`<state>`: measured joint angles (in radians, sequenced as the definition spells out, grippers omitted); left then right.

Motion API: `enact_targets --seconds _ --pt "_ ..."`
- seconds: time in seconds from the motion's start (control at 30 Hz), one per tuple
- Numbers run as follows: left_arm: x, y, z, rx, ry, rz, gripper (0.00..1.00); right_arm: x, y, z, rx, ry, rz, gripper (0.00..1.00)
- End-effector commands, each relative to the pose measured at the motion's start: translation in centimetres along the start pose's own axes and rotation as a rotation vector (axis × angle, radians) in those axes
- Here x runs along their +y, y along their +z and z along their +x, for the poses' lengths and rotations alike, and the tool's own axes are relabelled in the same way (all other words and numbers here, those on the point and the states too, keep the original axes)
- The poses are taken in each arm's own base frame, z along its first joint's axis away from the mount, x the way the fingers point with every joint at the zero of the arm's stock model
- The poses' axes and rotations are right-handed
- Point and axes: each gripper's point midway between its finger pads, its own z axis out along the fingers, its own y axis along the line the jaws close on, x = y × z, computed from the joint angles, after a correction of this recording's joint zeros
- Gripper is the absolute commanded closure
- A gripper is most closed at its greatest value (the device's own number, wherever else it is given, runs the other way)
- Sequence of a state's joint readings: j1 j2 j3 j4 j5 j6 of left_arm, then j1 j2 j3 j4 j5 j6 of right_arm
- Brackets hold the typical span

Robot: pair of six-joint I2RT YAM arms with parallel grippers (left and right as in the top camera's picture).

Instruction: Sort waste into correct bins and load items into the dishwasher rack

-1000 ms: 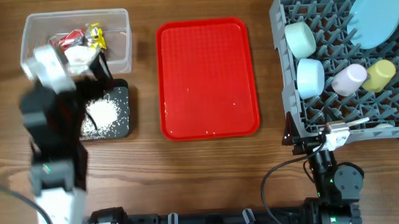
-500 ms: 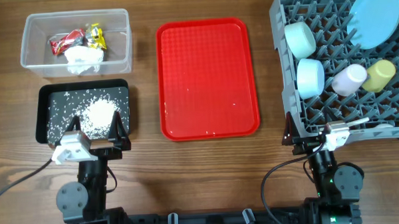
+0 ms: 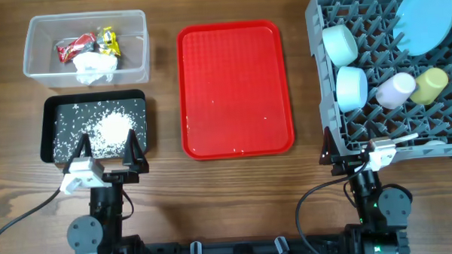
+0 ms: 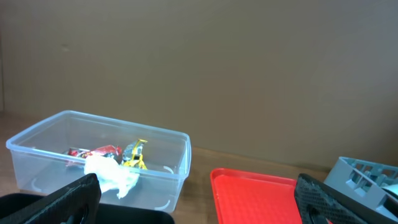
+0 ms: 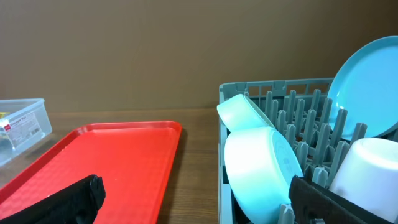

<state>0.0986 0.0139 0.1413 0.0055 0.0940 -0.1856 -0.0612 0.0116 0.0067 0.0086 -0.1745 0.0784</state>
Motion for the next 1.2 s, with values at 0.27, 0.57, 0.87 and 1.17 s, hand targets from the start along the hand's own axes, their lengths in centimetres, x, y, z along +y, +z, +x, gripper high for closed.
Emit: enact_targets --seconds 0.27,0.57,0.87,1.17 --pt "1.3 0.4 5.0 0.068 -0.020 -0.019 0.00 -0.1 0.0 -0.2 -0.011 0.008 0.011 0.00" --pt "1.8 0.0 8.0 0.194 -0.031 -0.044 0.00 -0.1 0.0 -0.2 -0.011 0.008 0.011 0.00" --pt "1.8 0.0 8.1 0.196 -0.031 -0.044 0.00 -0.1 0.0 -0.2 -0.011 0.008 0.011 0.00" --pt "1.8 0.0 8.1 0.196 -0.031 -0.044 0.00 -0.1 0.0 -0.2 -0.011 0.009 0.011 0.00"
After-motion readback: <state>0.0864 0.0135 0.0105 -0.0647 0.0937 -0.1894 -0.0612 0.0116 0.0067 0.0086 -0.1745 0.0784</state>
